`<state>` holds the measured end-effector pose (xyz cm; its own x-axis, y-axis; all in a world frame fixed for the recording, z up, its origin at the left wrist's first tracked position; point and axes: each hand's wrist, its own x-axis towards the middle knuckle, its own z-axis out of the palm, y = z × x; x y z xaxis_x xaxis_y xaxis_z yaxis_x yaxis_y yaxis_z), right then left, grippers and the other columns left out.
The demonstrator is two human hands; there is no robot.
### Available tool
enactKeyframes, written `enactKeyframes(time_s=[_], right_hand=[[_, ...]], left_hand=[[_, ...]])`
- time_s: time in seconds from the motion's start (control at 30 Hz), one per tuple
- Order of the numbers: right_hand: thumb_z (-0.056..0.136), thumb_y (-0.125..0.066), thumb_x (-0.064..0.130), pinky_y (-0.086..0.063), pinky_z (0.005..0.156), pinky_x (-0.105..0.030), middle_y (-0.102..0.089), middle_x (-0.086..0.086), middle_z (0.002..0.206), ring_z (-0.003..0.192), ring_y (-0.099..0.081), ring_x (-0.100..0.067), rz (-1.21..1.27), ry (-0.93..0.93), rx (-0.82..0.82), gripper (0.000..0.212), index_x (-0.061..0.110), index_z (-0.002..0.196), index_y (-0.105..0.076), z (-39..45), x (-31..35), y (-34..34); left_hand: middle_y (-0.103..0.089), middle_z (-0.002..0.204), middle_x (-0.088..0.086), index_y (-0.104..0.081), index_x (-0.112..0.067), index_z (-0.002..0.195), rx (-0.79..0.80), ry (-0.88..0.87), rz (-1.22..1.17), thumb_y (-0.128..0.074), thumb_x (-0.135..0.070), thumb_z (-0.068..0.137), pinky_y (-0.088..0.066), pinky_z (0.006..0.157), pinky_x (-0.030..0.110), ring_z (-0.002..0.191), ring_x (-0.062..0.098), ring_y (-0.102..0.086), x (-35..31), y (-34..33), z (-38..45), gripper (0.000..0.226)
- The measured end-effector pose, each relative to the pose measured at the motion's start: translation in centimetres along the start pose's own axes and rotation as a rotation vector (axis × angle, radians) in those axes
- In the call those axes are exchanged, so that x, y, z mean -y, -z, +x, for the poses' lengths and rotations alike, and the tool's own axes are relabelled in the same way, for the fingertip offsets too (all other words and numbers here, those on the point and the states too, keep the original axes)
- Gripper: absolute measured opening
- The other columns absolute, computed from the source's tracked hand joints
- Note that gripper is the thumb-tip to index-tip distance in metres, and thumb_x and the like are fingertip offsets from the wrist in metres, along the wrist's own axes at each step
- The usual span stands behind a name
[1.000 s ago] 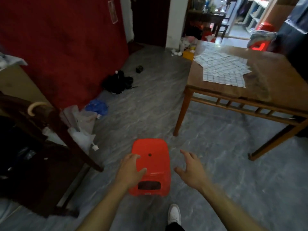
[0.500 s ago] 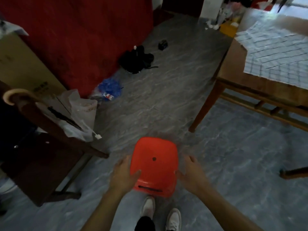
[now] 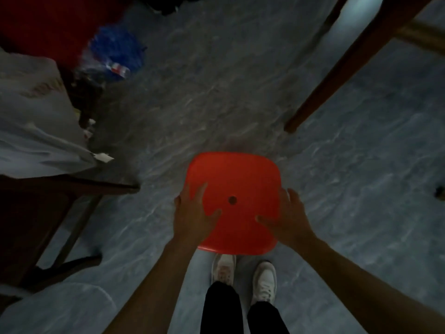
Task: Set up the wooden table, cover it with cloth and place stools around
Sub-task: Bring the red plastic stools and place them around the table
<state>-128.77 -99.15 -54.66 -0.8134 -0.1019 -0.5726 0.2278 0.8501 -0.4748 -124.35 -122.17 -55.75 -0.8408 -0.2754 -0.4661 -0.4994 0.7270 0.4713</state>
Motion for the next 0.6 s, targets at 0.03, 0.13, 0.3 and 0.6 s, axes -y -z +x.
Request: enactKeyframes(time_s=[0.03,0.13,0.3,0.6], right_hand=[[0.051,-0.057,0.084,-0.038,0.106,-0.059,-0.022,-0.018,0.153,0.136,-0.032,-0.041,0.027,-0.02,-0.003,0.13,0.023,0.155,-0.008,0.9,-0.2,-0.8],[0.062,-0.083,0.056,-0.037,0.107,-0.057,-0.015,-0.017,0.153,0.136,-0.032,-0.041,0.072,-0.063,0.021,0.136,0.021,0.155,0.01,3.1,-1.0,-3.4],[0.06,-0.089,0.042,-0.04,0.103,-0.06,-0.013,-0.016,0.151,0.132,-0.034,-0.041,0.053,-0.07,-0.043,0.144,0.034,0.148,0.024,4.5,-1.9,-5.3],[0.064,-0.087,0.046,-0.041,0.104,-0.058,-0.009,-0.016,0.152,0.133,-0.035,-0.04,0.056,-0.098,-0.04,0.137,0.043,0.148,0.022,1.8,-0.9,0.0]], left_hand=[[-0.015,0.159,0.01,-0.024,-0.036,0.15,0.012,0.012,0.015,-0.068,-0.056,0.077,-0.026,0.112,0.048,0.144,0.033,-0.017,0.5,-0.8,0.7,0.088],[-0.001,0.16,0.01,-0.011,-0.039,0.153,-0.015,0.033,0.107,-0.072,-0.056,0.074,-0.029,0.109,0.055,0.143,0.036,-0.01,1.8,-2.3,2.0,0.101],[-0.018,0.152,0.014,-0.008,-0.054,0.146,-0.004,0.076,-0.083,-0.082,-0.051,0.065,-0.038,0.101,0.054,0.135,0.037,-0.03,3.9,-3.2,2.9,0.11],[-0.025,0.148,0.013,-0.017,-0.051,0.147,-0.001,0.008,-0.069,-0.085,-0.05,0.061,-0.039,0.1,0.049,0.13,0.033,-0.032,-0.7,0.4,1.8,0.11]])
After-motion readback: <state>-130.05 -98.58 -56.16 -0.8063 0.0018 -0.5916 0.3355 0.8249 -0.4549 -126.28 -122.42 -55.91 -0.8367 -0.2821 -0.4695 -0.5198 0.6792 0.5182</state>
